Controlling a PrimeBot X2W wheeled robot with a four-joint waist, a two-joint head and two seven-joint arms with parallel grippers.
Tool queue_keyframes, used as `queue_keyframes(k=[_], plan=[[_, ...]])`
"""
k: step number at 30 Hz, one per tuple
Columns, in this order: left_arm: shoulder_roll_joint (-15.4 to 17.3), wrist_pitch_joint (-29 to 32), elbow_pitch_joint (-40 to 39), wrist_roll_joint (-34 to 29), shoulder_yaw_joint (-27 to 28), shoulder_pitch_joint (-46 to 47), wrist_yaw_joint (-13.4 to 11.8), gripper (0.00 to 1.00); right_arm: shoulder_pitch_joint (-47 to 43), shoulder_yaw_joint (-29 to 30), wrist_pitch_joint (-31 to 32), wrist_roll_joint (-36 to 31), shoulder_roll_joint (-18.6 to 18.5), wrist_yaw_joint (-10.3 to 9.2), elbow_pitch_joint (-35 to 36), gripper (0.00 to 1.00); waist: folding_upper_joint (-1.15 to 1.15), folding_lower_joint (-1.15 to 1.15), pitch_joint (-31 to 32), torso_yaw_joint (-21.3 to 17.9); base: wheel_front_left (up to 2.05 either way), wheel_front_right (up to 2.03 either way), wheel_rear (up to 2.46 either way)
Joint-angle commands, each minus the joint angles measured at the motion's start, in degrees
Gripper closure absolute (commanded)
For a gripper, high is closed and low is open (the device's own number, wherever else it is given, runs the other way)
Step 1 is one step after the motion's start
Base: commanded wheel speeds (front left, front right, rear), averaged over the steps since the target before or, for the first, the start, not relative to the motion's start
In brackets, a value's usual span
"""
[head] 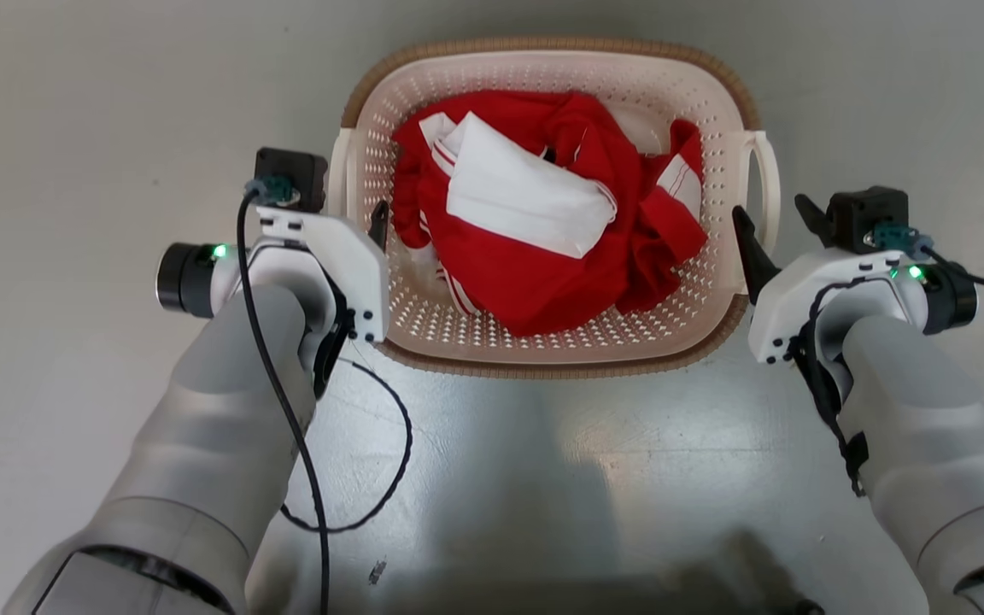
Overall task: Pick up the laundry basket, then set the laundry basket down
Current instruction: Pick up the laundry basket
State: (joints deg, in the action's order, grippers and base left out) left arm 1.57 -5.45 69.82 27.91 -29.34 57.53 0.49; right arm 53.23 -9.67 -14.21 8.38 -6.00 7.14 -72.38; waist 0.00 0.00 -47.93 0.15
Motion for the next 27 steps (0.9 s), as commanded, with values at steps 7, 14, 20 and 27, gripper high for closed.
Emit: queue_keyframes(k=[7,14,20,27], plan=[[1.3,1.1,-1.0,2.5,-1.7,1.8,-1.2,0.00,0.5,-1.5,0.1,0.9,1.2,0.35,-0.7,0.00,0.00,0.00,-2.2,0.3,0.00,0.00,0.00],[1.3,2.4,-2.7,4.5,-4.9,2.7,-2.9,0.00,1.6,-1.6,0.9,0.9,1.5,0.35,-1.1,0.00,0.00,0.00,-3.6,0.9,0.00,0.00,0.00],[1.3,2.6,-3.0,6.3,-7.5,3.5,-3.5,0.00,2.2,-1.4,1.0,1.1,1.8,0.35,-1.3,0.00,0.00,0.00,-5.2,1.0,0.00,0.00,0.00],[1.3,2.1,-2.4,7.6,-9.3,4.4,-3.5,0.00,2.3,-1.3,0.8,1.2,1.8,0.35,-1.4,0.00,0.00,0.00,-6.1,1.2,0.00,0.00,0.00]])
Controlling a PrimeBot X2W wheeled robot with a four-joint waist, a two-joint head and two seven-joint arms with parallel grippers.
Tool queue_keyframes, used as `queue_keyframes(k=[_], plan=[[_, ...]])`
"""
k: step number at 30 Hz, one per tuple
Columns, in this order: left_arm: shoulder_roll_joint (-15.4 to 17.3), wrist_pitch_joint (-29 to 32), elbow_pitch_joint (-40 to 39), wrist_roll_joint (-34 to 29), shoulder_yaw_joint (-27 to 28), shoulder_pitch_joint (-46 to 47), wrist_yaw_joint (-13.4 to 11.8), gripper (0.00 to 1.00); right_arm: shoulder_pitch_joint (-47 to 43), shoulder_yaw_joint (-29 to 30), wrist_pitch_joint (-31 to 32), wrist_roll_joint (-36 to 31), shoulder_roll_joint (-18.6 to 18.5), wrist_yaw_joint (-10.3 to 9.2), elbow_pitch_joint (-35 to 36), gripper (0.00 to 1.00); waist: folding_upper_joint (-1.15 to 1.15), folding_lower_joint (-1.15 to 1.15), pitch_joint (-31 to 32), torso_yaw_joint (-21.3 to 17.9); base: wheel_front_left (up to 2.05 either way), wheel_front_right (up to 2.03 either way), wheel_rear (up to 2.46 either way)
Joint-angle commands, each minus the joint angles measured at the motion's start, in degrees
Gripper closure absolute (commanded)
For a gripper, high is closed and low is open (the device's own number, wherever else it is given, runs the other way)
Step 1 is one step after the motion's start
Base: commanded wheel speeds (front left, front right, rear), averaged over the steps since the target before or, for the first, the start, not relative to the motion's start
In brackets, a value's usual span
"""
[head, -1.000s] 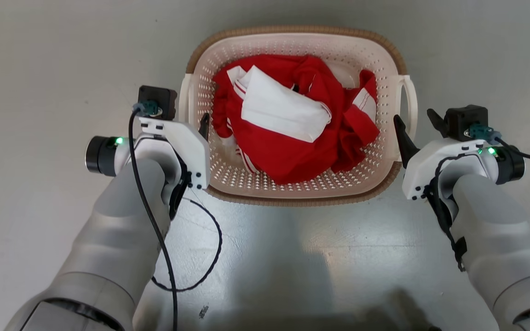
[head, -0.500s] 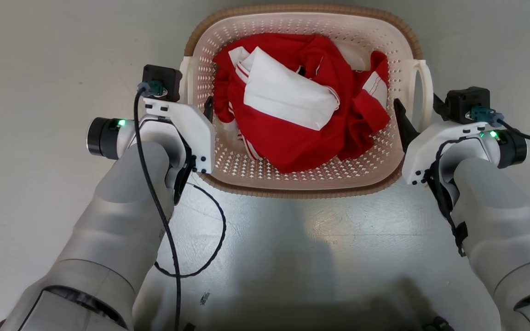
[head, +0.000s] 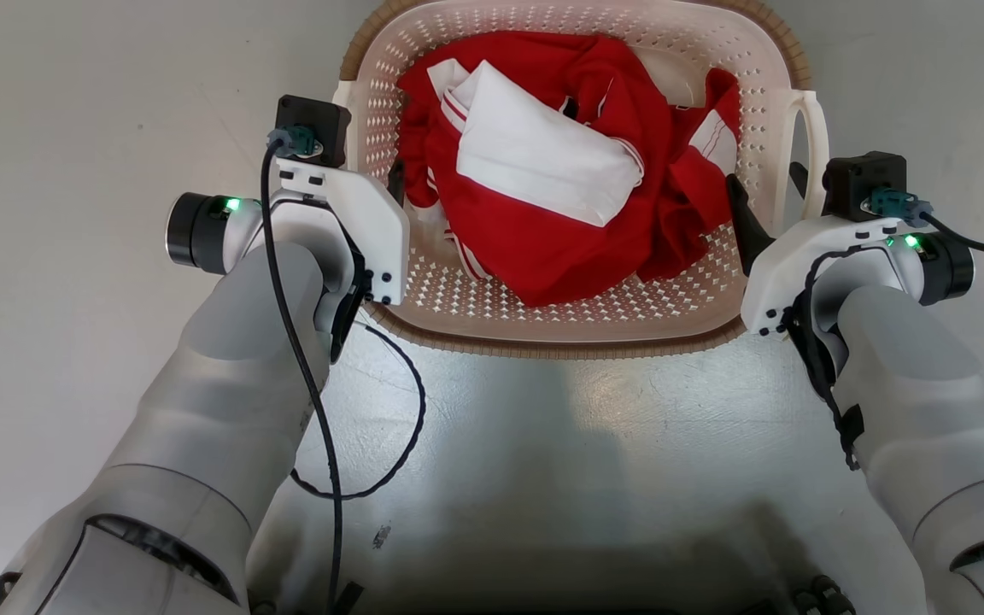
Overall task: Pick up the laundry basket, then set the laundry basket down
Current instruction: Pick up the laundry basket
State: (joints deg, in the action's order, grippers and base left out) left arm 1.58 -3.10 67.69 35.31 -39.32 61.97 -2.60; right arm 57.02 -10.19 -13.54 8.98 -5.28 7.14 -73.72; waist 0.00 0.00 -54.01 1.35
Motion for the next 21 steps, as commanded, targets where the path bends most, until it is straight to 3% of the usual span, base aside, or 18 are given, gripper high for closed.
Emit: queue_keyframes(k=[1,2,10,11,12,13,21], plan=[[1.3,-0.4,-0.2,0.4,0.4,0.1,-0.5,0.00,-1.5,-0.7,0.1,0.7,1.1,0.35,-0.1,0.06,0.00,0.00,-0.1,0.0,0.00,0.00,0.00],[1.3,-0.5,-0.1,0.6,0.2,0.2,-0.5,0.00,-1.5,-0.7,0.1,0.7,1.1,0.35,-0.1,0.11,0.00,0.00,-0.1,0.1,0.00,0.00,0.00],[1.3,-1.3,0.7,1.9,-2.1,0.8,-0.7,0.00,-1.8,-1.0,0.2,0.9,1.1,0.35,-0.2,0.08,0.00,0.00,-0.2,0.4,0.00,0.00,0.00],[1.3,-1.5,0.7,2.0,-2.4,0.9,-0.8,0.29,-1.8,-1.0,0.2,1.0,1.1,0.35,-0.2,0.51,0.00,0.00,-0.2,0.4,0.00,0.00,0.00],[1.3,-1.5,0.8,2.1,-2.7,0.9,-0.8,0.67,-1.8,-1.1,0.4,0.9,1.0,0.35,-0.2,0.96,0.00,0.00,-0.3,0.4,0.00,0.00,0.00],[1.3,-1.4,0.9,2.3,-3.0,1.0,-0.8,1.00,-1.8,-1.1,0.5,0.9,1.0,0.35,-0.2,1.00,0.00,0.00,-0.3,0.5,0.00,0.00,0.00],[1.3,-2.3,0.9,3.8,-5.1,1.0,-1.2,1.00,-2.0,-0.8,1.3,1.0,1.2,0.35,-0.2,1.00,0.00,0.00,0.0,0.7,0.00,0.00,0.00]])
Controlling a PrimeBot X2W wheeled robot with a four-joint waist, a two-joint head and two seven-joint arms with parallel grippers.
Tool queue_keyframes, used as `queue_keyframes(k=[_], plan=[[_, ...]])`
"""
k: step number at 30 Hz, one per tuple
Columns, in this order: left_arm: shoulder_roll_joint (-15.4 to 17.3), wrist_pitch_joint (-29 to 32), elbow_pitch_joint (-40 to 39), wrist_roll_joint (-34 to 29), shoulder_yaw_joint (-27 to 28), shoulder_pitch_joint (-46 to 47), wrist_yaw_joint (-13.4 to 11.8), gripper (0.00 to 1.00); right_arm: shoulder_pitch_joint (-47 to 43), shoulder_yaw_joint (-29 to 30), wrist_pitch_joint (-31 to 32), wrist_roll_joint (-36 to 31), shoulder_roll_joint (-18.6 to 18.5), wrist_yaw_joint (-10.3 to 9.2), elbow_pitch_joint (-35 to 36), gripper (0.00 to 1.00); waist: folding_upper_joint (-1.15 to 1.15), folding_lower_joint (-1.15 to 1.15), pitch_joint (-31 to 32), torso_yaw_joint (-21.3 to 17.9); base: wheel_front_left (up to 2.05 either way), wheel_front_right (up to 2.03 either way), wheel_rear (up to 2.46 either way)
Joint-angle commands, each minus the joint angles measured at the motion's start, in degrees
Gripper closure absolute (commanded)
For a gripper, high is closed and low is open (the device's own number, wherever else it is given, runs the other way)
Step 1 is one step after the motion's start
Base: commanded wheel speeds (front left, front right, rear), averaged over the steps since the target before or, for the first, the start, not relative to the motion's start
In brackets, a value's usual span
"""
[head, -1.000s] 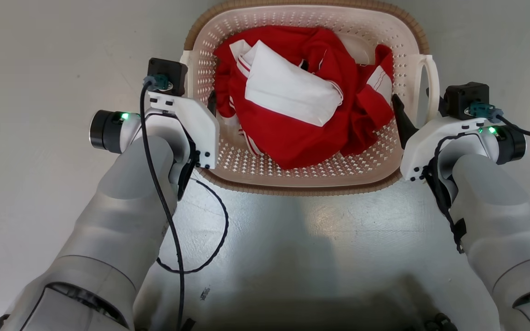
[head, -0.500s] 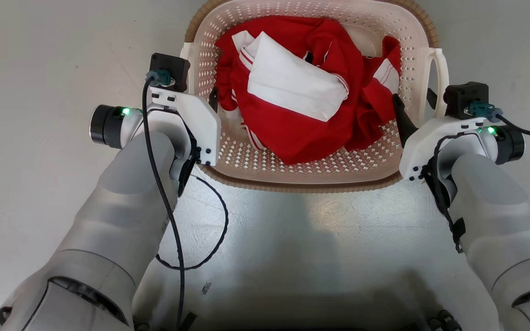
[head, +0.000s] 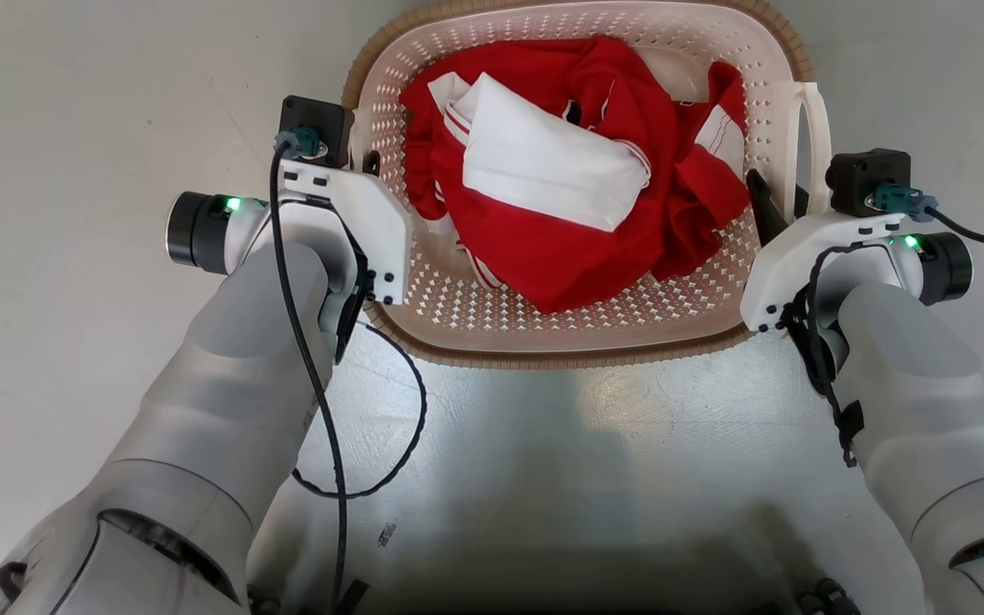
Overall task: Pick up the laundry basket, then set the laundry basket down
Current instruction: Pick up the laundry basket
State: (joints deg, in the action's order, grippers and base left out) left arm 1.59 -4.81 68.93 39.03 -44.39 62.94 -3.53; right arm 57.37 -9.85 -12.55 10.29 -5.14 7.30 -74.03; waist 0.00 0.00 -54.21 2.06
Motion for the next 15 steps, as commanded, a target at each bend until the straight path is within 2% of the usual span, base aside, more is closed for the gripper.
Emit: queue_keyframes(k=[1,15], plan=[[1.3,-0.6,-0.3,0.3,-0.3,0.0,-0.3,1.00,-2.4,-1.1,0.4,-0.5,1.1,0.19,0.1,1.00,0.00,0.00,0.3,0.0,0.00,0.00,0.00],[1.3,-1.0,0.7,2.7,-3.5,-0.9,-0.7,1.00,-4.2,-0.5,2.6,-0.8,2.2,0.19,0.1,1.00,0.00,0.00,4.4,-1.3,0.00,0.00,0.00]])
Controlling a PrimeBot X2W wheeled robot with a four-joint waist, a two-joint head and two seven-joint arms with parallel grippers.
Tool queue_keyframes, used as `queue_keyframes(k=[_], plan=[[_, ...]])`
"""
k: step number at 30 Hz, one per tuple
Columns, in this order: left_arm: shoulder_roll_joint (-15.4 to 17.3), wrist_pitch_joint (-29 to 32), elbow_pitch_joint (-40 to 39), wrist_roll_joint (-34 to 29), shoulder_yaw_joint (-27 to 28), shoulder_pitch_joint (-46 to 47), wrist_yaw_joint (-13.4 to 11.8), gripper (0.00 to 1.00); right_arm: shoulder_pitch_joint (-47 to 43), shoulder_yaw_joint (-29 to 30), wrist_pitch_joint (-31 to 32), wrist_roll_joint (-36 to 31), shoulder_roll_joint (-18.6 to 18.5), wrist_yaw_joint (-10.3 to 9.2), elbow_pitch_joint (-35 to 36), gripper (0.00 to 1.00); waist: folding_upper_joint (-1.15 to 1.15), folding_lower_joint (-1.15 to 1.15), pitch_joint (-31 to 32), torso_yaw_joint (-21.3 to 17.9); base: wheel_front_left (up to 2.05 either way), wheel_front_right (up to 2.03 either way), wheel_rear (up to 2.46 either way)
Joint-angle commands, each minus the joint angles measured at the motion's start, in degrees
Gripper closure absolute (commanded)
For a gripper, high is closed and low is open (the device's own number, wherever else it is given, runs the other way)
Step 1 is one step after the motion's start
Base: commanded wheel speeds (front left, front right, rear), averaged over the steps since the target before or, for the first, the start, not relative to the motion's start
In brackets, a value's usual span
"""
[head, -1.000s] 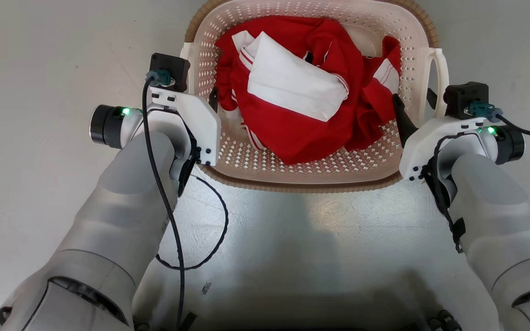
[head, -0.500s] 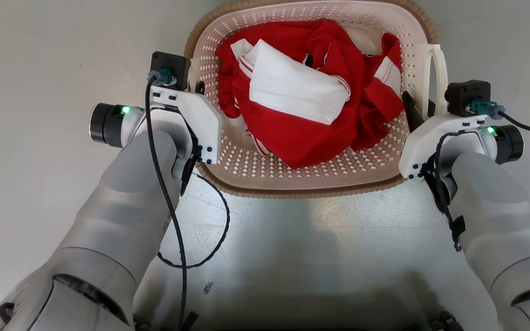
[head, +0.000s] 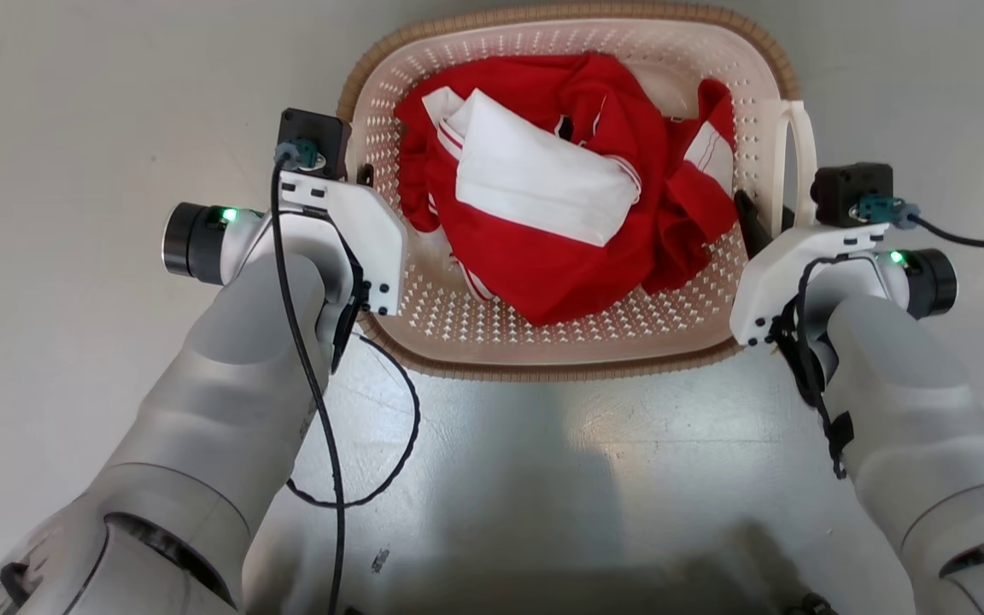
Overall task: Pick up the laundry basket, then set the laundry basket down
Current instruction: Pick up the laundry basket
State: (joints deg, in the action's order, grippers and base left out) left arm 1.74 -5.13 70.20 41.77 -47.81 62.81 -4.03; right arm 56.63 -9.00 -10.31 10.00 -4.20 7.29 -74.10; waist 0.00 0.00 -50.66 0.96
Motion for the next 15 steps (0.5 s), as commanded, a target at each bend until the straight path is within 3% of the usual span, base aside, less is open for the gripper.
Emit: queue_keyframes(k=[1,15], plan=[[1.1,-0.6,-0.5,0.2,-0.4,-0.9,-0.1,1.00,-3.9,-1.9,0.6,0.2,1.3,0.20,0.2,1.00,0.00,0.00,1.3,-0.2,0.00,0.00,0.00],[1.1,1.8,0.5,1.6,-4.8,-7.0,1.0,1.00,-12.3,-14.9,7.8,14.7,1.3,0.20,5.6,1.00,0.00,0.00,11.4,-2.5,0.00,0.00,0.00]])
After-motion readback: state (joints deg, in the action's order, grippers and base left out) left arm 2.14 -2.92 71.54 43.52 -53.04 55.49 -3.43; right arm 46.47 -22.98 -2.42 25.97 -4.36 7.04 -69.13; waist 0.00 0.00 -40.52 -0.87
